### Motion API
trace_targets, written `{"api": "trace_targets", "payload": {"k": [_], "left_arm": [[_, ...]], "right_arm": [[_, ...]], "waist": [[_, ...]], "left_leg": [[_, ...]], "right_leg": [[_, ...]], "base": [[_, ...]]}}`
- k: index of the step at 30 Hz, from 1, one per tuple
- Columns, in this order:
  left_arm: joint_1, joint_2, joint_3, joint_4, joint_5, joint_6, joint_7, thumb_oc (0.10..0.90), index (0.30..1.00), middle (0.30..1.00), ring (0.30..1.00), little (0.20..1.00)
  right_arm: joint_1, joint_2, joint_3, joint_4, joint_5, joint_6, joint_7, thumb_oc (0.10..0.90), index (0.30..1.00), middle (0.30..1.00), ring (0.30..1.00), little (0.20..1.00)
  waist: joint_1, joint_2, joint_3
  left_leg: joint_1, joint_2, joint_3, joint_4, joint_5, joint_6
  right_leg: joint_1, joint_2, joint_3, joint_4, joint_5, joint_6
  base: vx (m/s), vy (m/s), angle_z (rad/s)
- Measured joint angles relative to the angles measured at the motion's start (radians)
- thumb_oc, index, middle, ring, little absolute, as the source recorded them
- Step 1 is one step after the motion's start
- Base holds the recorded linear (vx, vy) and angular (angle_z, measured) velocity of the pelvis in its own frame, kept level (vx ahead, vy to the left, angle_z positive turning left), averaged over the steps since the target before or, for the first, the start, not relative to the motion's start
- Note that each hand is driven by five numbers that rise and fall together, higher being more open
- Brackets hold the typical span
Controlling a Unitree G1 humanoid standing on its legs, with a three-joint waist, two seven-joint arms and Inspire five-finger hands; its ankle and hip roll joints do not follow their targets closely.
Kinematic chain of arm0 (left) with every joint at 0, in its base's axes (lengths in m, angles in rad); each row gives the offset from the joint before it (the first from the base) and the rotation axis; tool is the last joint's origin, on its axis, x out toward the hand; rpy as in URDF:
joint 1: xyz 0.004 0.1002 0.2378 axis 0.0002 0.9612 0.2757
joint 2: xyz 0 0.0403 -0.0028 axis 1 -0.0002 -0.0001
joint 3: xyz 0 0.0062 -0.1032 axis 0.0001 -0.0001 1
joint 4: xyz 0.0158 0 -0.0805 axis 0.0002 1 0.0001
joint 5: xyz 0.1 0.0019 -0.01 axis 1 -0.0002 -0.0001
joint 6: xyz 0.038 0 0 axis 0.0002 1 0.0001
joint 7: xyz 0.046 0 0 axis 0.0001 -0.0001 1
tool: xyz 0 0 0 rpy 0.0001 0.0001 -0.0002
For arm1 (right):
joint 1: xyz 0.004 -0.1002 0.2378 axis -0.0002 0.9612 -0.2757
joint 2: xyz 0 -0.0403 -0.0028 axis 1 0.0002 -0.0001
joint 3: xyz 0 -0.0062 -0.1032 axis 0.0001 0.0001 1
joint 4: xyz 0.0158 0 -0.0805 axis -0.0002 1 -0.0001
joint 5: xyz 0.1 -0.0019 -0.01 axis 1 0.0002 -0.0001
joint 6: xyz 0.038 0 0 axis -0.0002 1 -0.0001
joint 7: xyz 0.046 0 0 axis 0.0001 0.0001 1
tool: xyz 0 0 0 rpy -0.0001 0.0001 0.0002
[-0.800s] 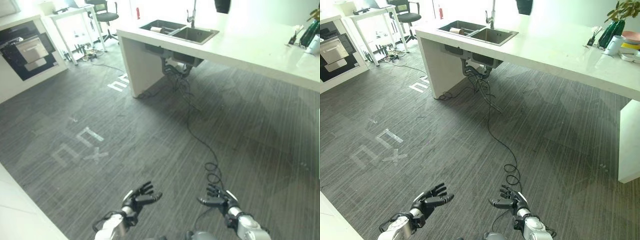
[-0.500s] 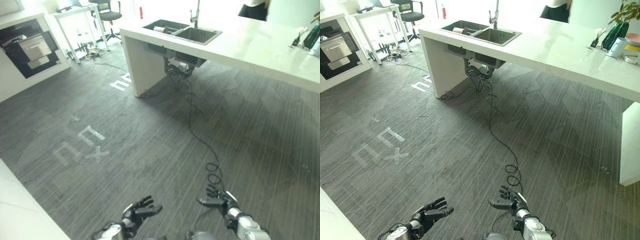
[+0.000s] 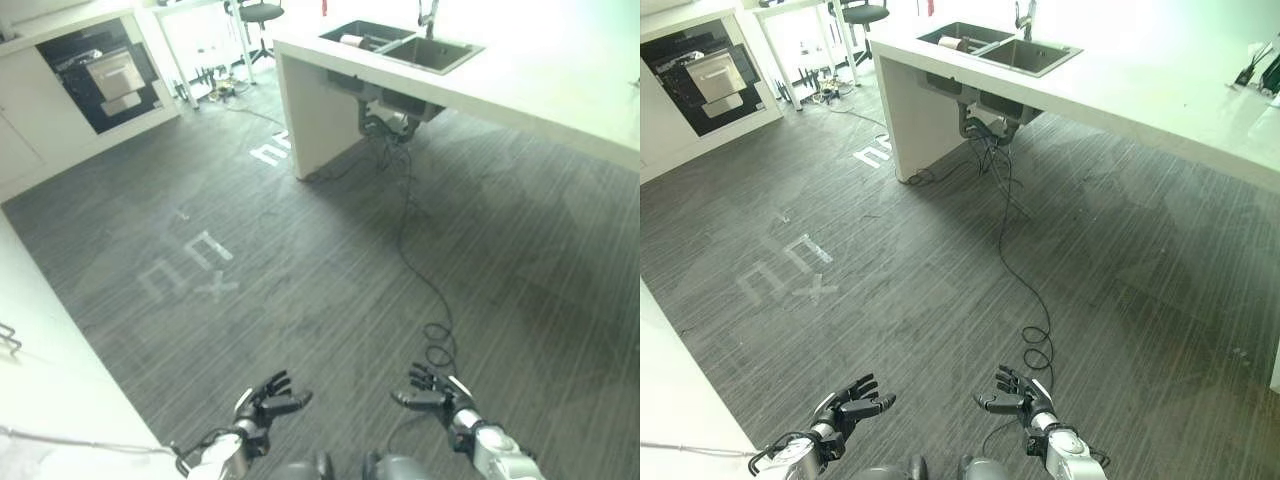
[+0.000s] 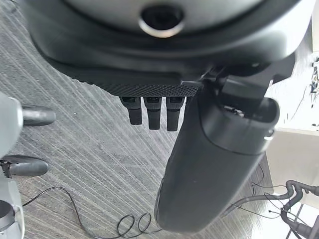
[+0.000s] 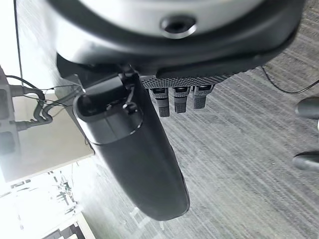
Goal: Place the dishes in the dishwasher.
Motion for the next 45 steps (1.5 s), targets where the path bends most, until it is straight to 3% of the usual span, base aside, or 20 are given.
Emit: {"api": "trace_targets", "payload": {"k": [3,6,7,8,10,12,14,15,16,21,24,25,28,34,35,36,37,39,42,45], "left_arm": [[0.031,-0.003,-0.019,0.002,0.039,0.034,-0.033,0.800,0.900,0.900,0.900,0.900],[0.013,0.001,-0.028,0.054,0.062,0.039,-0.057,0.800,0.900,0.900,0.900,0.900],[-0.006,0.001,-0.027,0.066,0.072,0.046,-0.065,0.800,0.900,0.900,0.900,0.900],[-0.005,-0.014,-0.026,0.063,0.071,0.039,-0.067,0.800,0.900,0.900,0.900,0.900],[-0.071,0.007,-0.035,0.087,0.072,0.029,-0.063,0.800,0.900,0.900,0.900,0.900],[-0.087,0.012,-0.079,0.081,0.073,0.033,-0.066,0.800,0.900,0.900,0.900,0.900],[-0.072,0.017,-0.067,0.082,0.073,0.033,-0.066,0.800,0.900,0.900,0.900,0.900],[-0.080,0.061,-0.068,0.068,0.073,0.032,-0.069,0.800,0.900,0.900,0.900,0.900],[-0.083,0.081,-0.058,0.064,0.074,0.030,-0.062,0.800,0.900,0.900,0.900,0.900],[-0.009,0.042,-0.082,0.130,0.110,0.047,-0.065,0.800,0.900,0.900,0.900,0.900],[0.006,-0.002,-0.091,0.132,0.110,0.055,-0.065,0.800,0.900,0.900,0.900,0.900],[0.000,-0.029,-0.089,0.127,0.109,0.053,-0.067,0.800,0.900,0.900,0.900,0.900],[-0.016,-0.021,-0.073,0.079,0.109,0.055,-0.065,0.800,0.900,0.900,0.900,0.900],[-0.068,-0.007,-0.017,0.072,0.104,0.048,-0.066,0.800,0.900,0.900,0.900,0.900],[-0.062,0.009,-0.012,0.064,0.104,0.044,-0.069,0.800,0.900,0.900,0.900,0.900],[-0.069,0.025,-0.012,0.042,0.105,0.044,-0.074,0.800,0.900,0.900,0.900,0.900],[-0.057,0.044,-0.014,0.041,0.106,0.045,-0.072,0.800,0.900,0.900,0.900,0.900],[0.009,0.061,-0.040,0.041,0.107,0.052,-0.064,0.800,0.900,0.900,0.900,0.900],[0.068,0.035,-0.054,-0.022,0.101,0.006,-0.068,0.800,0.900,0.900,0.900,0.900],[0.089,0.009,-0.022,-0.043,0.107,-0.009,-0.066,0.800,0.900,0.900,0.900,0.900]], "right_arm": [[-0.009,-0.014,0.010,0.038,0.001,0.002,-0.012,0.800,0.900,0.900,0.900,0.900],[-0.003,-0.021,-0.007,0.044,0.027,-0.010,-0.029,0.800,0.900,0.900,0.900,0.900],[0.020,-0.017,-0.013,0.043,0.038,-0.010,-0.049,0.800,0.900,0.900,0.900,0.900],[0.057,-0.012,-0.016,0.039,0.040,-0.014,-0.054,0.800,0.900,0.900,0.900,0.900],[0.072,0.025,-0.030,0.031,0.041,-0.056,-0.063,0.800,0.900,0.900,0.900,0.900],[0.082,0.026,-0.028,0.029,0.042,-0.060,-0.061,0.800,0.900,0.900,0.900,0.900],[0.109,0.034,-0.022,0.029,0.043,-0.062,-0.053,0.800,0.900,0.900,0.900,0.900],[0.121,0.060,-0.032,0.027,0.046,-0.074,-0.046,0.800,0.900,0.900,0.900,0.900],[0.111,0.077,-0.030,0.035,0.050,-0.068,-0.041,0.800,0.900,0.900,0.900,0.900],[0.110,0.079,-0.052,0.037,0.063,-0.068,-0.041,0.800,0.900,0.900,0.900,0.900],[0.112,0.065,-0.042,0.049,0.065,-0.066,-0.048,0.800,0.900,0.900,0.900,0.900],[0.093,0.038,-0.040,0.065,0.067,-0.065,-0.050,0.800,0.900,0.900,0.900,0.900],[0.005,0.019,-0.030,0.054,0.067,-0.072,-0.054,0.800,0.900,0.900,0.900,0.900],[-0.067,-0.027,0.022,0.030,0.065,-0.082,-0.045,0.800,0.900,0.900,0.900,0.900],[-0.055,-0.008,-0.010,0.037,0.058,-0.081,-0.043,0.800,0.900,0.900,0.900,0.900],[-0.046,0.010,-0.056,0.051,0.058,-0.069,-0.056,0.800,0.900,0.900,0.900,0.900],[-0.045,0.019,-0.058,0.078,0.057,-0.067,-0.055,0.800,0.900,0.900,0.900,0.900],[0.006,0.021,-0.050,0.079,0.056,-0.068,-0.049,0.800,0.900,0.900,0.900,0.900],[0.028,-0.040,-0.009,0.074,0.056,-0.067,-0.048,0.800,0.900,0.900,0.900,0.900],[0.071,-0.039,0.001,0.113,0.056,-0.067,-0.040,0.800,0.900,0.900,0.900,0.900]], "waist": [[0.052,0.088,0.002],[0.027,0.069,-0.044],[-0.006,0.050,-0.070],[-0.030,0.070,-0.095],[-0.039,0.043,-0.095],[-0.087,0.099,-0.081],[-0.082,0.062,-0.065],[-0.105,0.007,-0.062],[-0.108,-0.068,-0.039],[-0.123,-0.025,-0.011],[-0.130,-0.011,-0.036],[-0.124,0.040,-0.053],[-0.117,0.046,-0.067],[-0.122,-0.028,-0.103],[-0.106,-0.025,-0.093],[-0.068,-0.018,-0.065],[-0.049,-0.037,-0.034],[-0.048,-0.052,-0.024],[-0.006,0.041,-0.019],[0.021,0.030,-0.047]], "left_leg": [[-0.084,0.096,0.046,-0.173,-0.005,0.036],[0.013,0.079,0.046,-0.125,-0.011,0.124],[0.069,0.025,0.051,-0.102,-0.041,0.170],[0.216,0.014,0.033,-0.229,-0.041,0.209],[0.239,-0.014,0.034,-0.158,-0.129,0.294],[0.317,-0.039,-0.013,-0.217,-0.153,0.249],[0.349,-0.051,-0.014,-0.194,-0.231,0.033],[0.299,-0.037,-0.027,-0.063,-0.292,0.193],[0.313,-0.066,-0.004,-0.036,-0.328,0.224],[0.502,-0.067,-0.054,-0.170,-0.365,0.178],[0.630,-0.050,-0.088,-0.174,-0.346,0.066],[0.629,-0.013,-0.097,-0.149,-0.306,0.033],[0.614,0.006,-0.113,-0.069,-0.217,0.027],[0.469,0.000,-0.082,0.210,0.472,0.083],[0.351,0.045,-0.052,0.411,0.415,0.091],[0.163,0.067,-0.036,0.588,0.113,0.141],[0.059,0.031,-0.030,0.533,0.011,0.143],[-0.042,-0.042,0.000,0.237,-0.042,0.157],[-0.172,-0.048,-0.032,-0.310,-0.028,0.129],[-0.198,-0.070,-0.084,-0.149,-0.042,0.174]], "right_leg": [[0.075,0.058,-0.058,-0.117,-0.041,0.087],[0.049,0.044,-0.093,-0.043,-0.026,-0.024],[0.079,0.024,-0.117,-0.080,-0.022,0.034],[0.068,0.033,-0.140,0.019,0.068,0.154],[-0.253,-0.097,-0.157,0.660,0.132,0.173],[-0.305,-0.068,-0.162,0.364,0.082,0.128],[-0.266,-0.022,-0.154,-0.014,0.142,0.065],[-0.283,-0.085,-0.124,-0.091,0.156,0.109],[-0.341,-0.168,-0.088,-0.063,0.164,0.127],[-0.486,-0.167,-0.026,0.026,0.205,0.110],[-0.314,-0.091,-0.018,0.038,0.264,0.004],[-0.301,-0.059,-0.032,0.073,0.209,-0.010],[-0.238,-0.027,-0.021,0.098,0.135,-0.074],[-0.221,-0.029,-0.091,0.330,-0.072,-0.195],[-0.140,0.001,-0.049,0.184,-0.104,-0.143],[-0.098,0.045,-0.014,0.116,-0.076,-0.159],[-0.016,0.047,-0.006,0.047,-0.055,-0.158],[0.122,0.046,0.019,-0.039,-0.060,-0.122],[0.287,0.133,0.086,-0.161,-0.133,-0.053],[0.415,0.132,0.159,-0.131,-0.148,-0.022]], "base": [[0.28,0.390,-0.99],[0.25,0.224,-0.56],[0.27,0.286,0.37],[0.19,0.277,0.36],[0.34,0.090,0.06],[0.38,-0.183,0.49],[0.36,-0.240,0.68],[0.37,-0.216,0.78],[0.37,-0.191,0.56],[0.45,-0.247,0.14],[0.43,-0.276,0.47],[0.38,-0.240,0.17],[0.41,-0.293,-0.25],[0.38,-0.257,-0.14],[0.35,-0.043,-0.13],[0.38,0.035,-0.40],[0.43,0.066,-0.36],[0.56,0.161,-0.52],[0.54,0.211,-0.94],[0.40,0.226,-1.03]]}}
